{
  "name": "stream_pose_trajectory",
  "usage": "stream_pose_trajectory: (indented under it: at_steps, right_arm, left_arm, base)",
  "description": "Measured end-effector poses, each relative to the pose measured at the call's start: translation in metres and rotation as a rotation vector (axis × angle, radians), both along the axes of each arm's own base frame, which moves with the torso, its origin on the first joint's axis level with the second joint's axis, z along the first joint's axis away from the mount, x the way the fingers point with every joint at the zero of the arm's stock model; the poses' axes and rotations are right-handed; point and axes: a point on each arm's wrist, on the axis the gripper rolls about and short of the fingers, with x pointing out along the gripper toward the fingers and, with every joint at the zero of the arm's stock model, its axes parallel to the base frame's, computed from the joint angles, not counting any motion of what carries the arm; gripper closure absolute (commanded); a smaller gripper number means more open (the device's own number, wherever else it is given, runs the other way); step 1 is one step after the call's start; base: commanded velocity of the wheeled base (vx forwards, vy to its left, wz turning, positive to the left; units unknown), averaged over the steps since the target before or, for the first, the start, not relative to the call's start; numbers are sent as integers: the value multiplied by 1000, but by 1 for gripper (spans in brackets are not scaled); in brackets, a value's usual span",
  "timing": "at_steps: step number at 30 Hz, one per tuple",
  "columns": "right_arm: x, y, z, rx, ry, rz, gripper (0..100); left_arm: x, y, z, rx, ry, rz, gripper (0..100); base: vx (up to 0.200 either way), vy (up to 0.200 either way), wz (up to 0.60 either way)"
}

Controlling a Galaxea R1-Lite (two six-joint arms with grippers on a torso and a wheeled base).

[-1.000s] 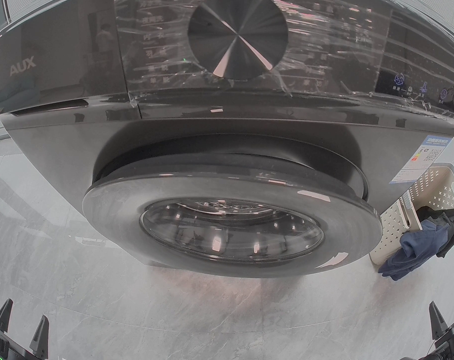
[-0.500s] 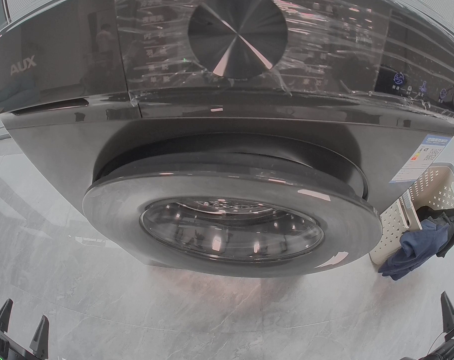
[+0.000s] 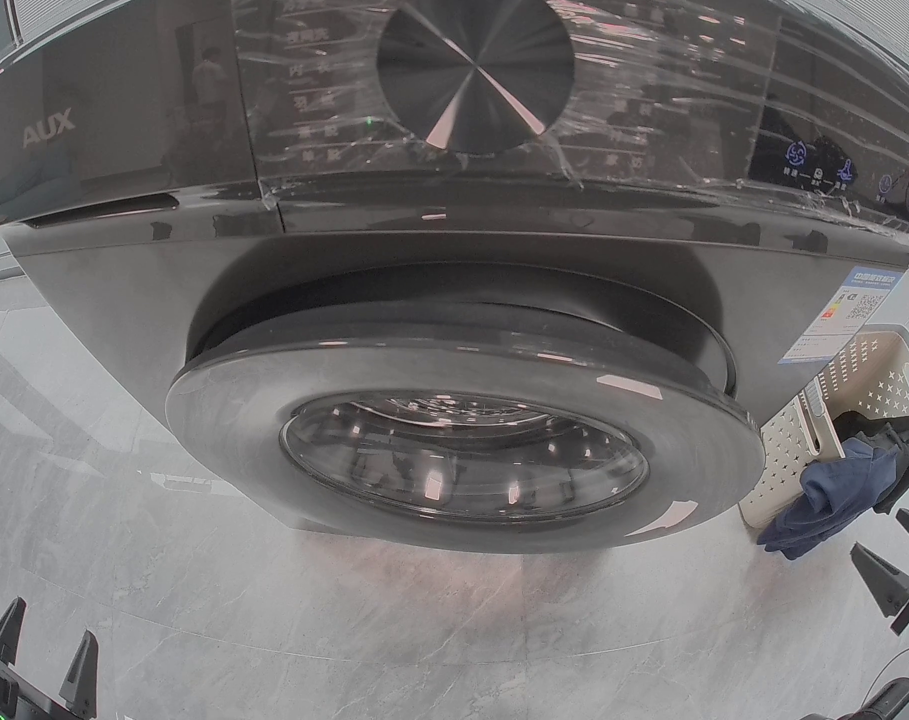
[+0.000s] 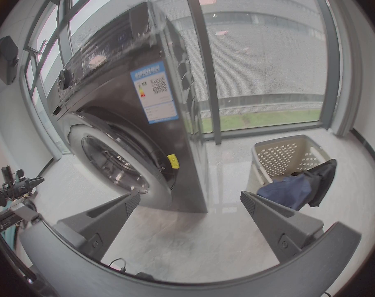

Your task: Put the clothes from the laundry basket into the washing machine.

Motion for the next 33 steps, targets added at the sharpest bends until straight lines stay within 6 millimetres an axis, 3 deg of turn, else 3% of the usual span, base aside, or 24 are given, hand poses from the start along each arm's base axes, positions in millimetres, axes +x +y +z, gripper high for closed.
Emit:
stream_pose_trajectory:
  at_steps: [9, 33]
  right_arm:
    - [45, 13, 13, -16, 115, 139, 0]
    - [106, 58, 45, -51, 191, 353, 0]
  left_arm:
    - [0, 0, 0, 0, 0, -1, 0]
    - [0, 0, 0, 0, 0, 0, 0]
  base:
    - [0, 0, 0]
    - [0, 0, 0]
